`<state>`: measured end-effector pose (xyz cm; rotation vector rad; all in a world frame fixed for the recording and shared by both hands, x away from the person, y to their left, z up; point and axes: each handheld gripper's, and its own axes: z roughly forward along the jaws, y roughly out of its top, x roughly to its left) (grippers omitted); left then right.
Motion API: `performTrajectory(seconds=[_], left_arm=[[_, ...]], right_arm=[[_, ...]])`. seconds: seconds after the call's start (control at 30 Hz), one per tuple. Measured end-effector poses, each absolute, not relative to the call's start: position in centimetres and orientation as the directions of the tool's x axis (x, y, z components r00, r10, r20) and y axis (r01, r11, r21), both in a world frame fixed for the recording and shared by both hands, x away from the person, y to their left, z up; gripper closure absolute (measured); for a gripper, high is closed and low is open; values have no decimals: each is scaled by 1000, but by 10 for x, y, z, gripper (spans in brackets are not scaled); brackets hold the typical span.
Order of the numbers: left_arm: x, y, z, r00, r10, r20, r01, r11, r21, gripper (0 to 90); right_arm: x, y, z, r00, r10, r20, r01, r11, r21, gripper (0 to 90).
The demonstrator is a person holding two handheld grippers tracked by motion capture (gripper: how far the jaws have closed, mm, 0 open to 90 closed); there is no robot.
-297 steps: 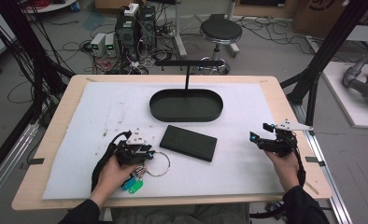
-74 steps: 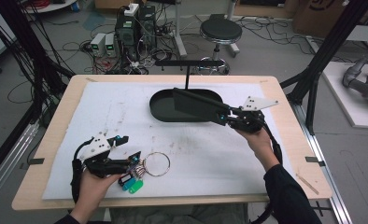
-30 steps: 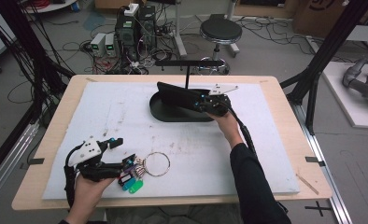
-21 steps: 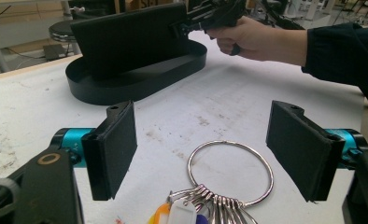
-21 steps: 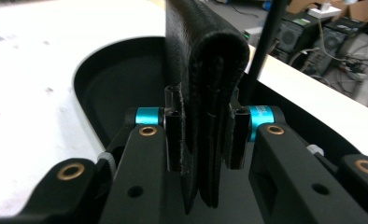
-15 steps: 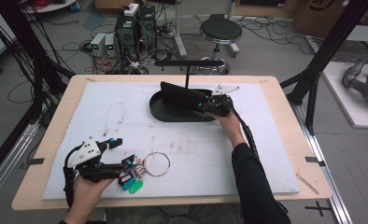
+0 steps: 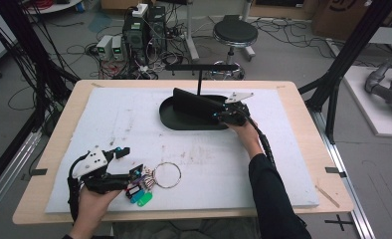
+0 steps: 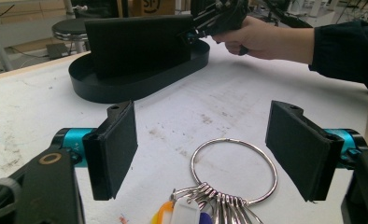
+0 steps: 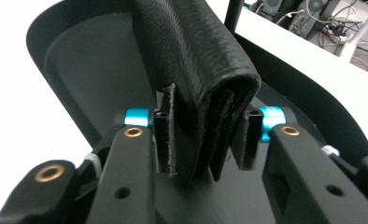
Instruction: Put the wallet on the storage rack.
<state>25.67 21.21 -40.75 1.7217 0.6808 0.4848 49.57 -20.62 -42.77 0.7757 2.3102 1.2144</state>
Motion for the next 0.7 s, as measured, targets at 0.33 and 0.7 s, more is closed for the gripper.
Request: performTrajectory(seconds=[0.33,0.7], left_arm=[[262,212,-407,744,667,-25,191,-177,966,251],[276,213,-409,743,669,-10,193,-200,961,250]], right_arm=[[480,-223,-411,-713,693,-105,279,417,865,425],[428,-263,-383,-720,691,-63,265,357,896,321]])
